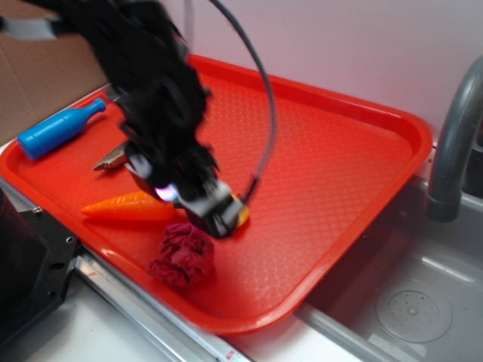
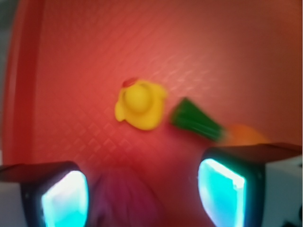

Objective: Grab the red paper.

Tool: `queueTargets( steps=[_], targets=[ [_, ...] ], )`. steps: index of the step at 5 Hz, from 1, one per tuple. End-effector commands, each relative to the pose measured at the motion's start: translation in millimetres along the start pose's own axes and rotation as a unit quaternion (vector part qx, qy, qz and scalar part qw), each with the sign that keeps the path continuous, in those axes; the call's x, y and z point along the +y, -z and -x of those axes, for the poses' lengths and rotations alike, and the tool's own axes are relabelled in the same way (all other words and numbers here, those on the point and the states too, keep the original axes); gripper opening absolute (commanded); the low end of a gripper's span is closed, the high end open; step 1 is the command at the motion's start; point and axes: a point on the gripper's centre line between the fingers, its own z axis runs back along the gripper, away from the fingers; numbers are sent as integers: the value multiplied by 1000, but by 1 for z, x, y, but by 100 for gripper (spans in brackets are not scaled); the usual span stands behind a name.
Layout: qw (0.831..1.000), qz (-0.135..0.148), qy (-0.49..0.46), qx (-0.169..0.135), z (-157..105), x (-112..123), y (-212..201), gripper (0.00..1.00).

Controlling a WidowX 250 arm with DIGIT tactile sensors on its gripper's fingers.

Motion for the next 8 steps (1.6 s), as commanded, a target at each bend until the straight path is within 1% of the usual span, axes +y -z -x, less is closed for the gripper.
queueTargets(
  steps=[1,2,3,4,5,6,7,8],
  targets=[
    [998,23,58,6,9,-17,-1,100],
    [996,31,76,21,15,-24,-2,100],
    [995,24,85,37,19,-28,0,100],
    [994,23,89,59,6,-26,6,100],
    [993,15,95,74,5,-23,14,100],
    [990,14,94,102,8,-21,21,0],
    [990,15,104,99,16,-26,15,0],
    [993,7,97,65,24,-23,-9,100]
  ],
)
